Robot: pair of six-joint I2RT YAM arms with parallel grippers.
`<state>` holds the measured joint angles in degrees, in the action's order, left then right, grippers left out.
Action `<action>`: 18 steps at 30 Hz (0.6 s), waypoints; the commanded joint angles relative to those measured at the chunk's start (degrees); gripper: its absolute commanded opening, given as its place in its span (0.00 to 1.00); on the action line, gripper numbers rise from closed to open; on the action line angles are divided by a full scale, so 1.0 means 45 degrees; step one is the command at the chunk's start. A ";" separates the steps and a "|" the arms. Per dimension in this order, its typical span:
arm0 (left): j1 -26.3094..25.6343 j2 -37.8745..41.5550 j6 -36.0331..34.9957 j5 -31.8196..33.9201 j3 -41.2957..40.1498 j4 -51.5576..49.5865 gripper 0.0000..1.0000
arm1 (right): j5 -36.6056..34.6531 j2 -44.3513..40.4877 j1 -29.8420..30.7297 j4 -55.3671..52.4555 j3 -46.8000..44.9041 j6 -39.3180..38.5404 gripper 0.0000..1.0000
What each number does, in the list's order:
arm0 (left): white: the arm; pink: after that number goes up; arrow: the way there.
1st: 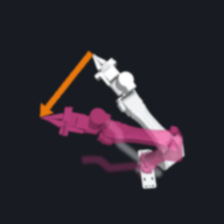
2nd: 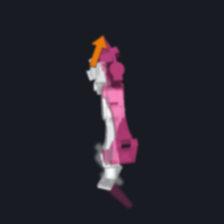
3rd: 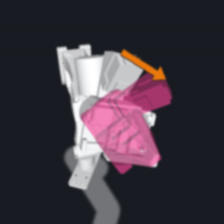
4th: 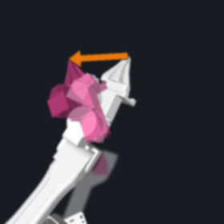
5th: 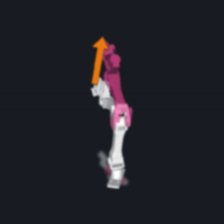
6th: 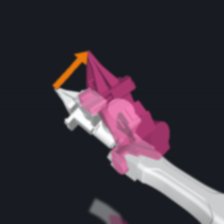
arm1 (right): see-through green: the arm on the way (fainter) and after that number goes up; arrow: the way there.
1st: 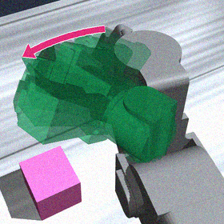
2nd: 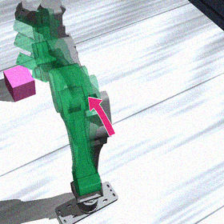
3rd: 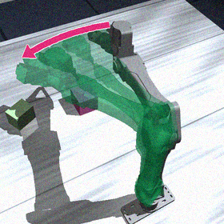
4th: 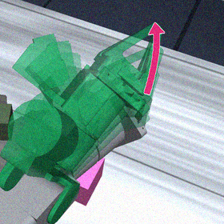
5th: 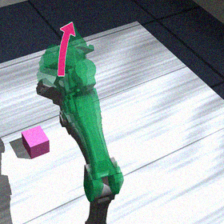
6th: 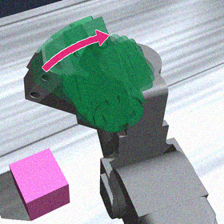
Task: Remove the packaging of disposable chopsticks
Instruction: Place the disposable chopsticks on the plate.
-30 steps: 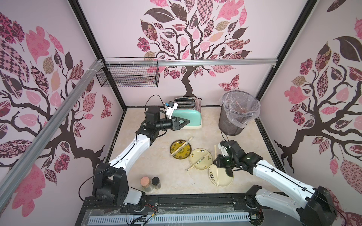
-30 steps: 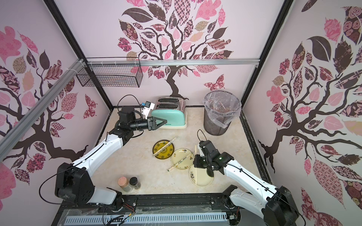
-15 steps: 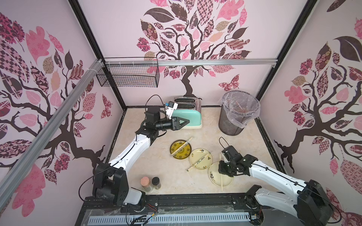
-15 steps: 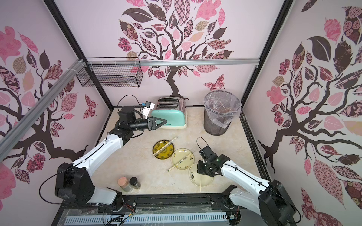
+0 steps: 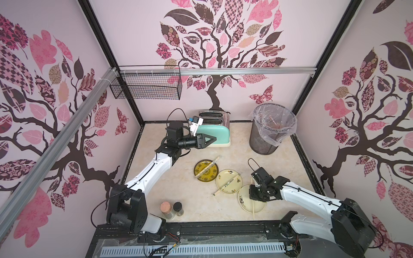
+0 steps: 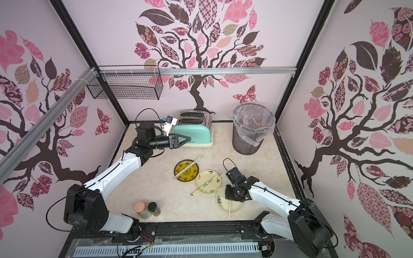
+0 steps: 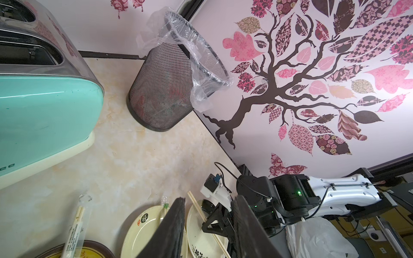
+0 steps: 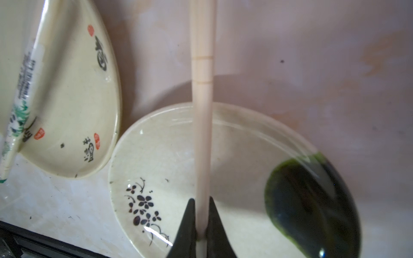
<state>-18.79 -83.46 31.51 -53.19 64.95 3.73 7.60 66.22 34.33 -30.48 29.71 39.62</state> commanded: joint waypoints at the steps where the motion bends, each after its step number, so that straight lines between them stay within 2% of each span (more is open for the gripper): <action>1: 0.0024 -0.0126 -0.0017 -0.0114 0.0303 0.0109 0.40 | -0.0082 0.0012 0.0009 0.0016 -0.0021 -0.0089 0.15; 5: 0.0034 -0.0160 -0.0012 -0.0109 0.0307 0.0109 0.40 | -0.0213 0.0085 0.0021 -0.0014 -0.0022 -0.0139 0.21; 18: 0.0034 -0.0217 -0.0026 -0.0130 0.0303 0.0109 0.40 | -0.0479 0.0128 -0.0004 -0.0298 0.0178 -0.0287 0.29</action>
<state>-18.79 -83.85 31.55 -53.19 64.95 3.73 6.66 66.92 34.33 -30.24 29.54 38.76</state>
